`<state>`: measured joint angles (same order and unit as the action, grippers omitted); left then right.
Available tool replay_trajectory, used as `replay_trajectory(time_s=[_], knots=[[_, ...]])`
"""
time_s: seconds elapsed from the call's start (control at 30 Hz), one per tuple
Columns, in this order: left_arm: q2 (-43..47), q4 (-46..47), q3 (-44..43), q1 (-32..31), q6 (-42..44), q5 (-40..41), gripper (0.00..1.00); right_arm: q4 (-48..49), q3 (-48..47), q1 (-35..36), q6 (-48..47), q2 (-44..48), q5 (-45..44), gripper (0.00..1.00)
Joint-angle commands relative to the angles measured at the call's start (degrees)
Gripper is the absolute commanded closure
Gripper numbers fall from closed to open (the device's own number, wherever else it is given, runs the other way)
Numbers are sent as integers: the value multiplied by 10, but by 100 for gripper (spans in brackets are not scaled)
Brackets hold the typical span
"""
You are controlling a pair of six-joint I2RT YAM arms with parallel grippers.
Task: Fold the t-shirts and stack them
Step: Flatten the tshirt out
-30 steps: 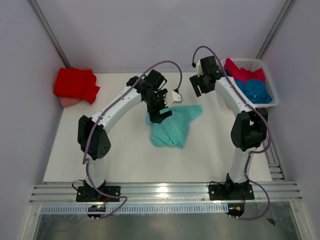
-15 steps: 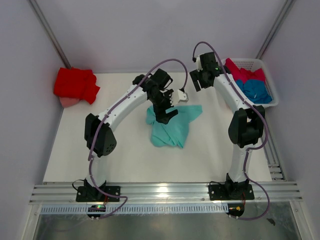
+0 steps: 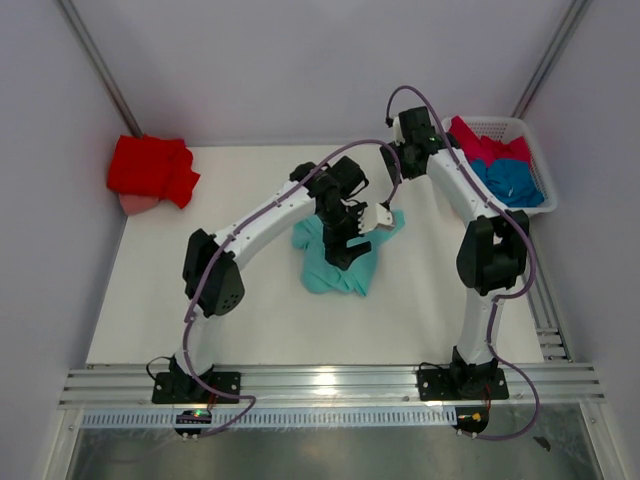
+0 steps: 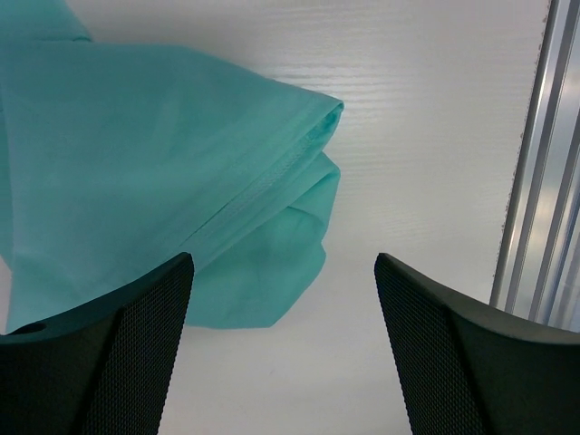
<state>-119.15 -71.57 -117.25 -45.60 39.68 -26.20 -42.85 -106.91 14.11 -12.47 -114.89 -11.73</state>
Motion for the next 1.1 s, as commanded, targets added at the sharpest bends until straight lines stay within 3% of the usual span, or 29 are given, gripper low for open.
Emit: replay_trajectory(time_s=[0.0, 0.13, 0.27, 0.43, 0.57, 0.8, 0.83, 0.93, 1.07], knots=[[-1, 44, -16, 3, -59, -11, 17, 22, -36, -1, 12, 31, -27, 21], [-6, 133, 9, -25, -124, 34, 19, 22, -30, -1, 40, 66, -39, 21], [-28, 158, 19, -67, -135, 72, 20, 26, -17, -3, 31, 106, -45, 21], [-59, 137, -30, -80, -187, 52, 20, 29, 4, -32, -18, 165, -65, 19], [-74, 104, -61, -81, -227, 56, 20, 77, 84, -104, -92, 218, -126, 19], [-57, 29, -111, -80, -256, 162, 20, 56, 150, -310, -111, 286, 6, 19], [-46, 21, -113, -80, -261, 171, 21, 50, 172, -346, -116, 292, 60, 19], [-35, -1, -119, -80, -278, 185, 21, 46, 228, -368, -127, 327, 108, 19], [-23, -100, -126, -80, -248, 212, 21, 70, 350, -369, -153, 408, 296, 19]])
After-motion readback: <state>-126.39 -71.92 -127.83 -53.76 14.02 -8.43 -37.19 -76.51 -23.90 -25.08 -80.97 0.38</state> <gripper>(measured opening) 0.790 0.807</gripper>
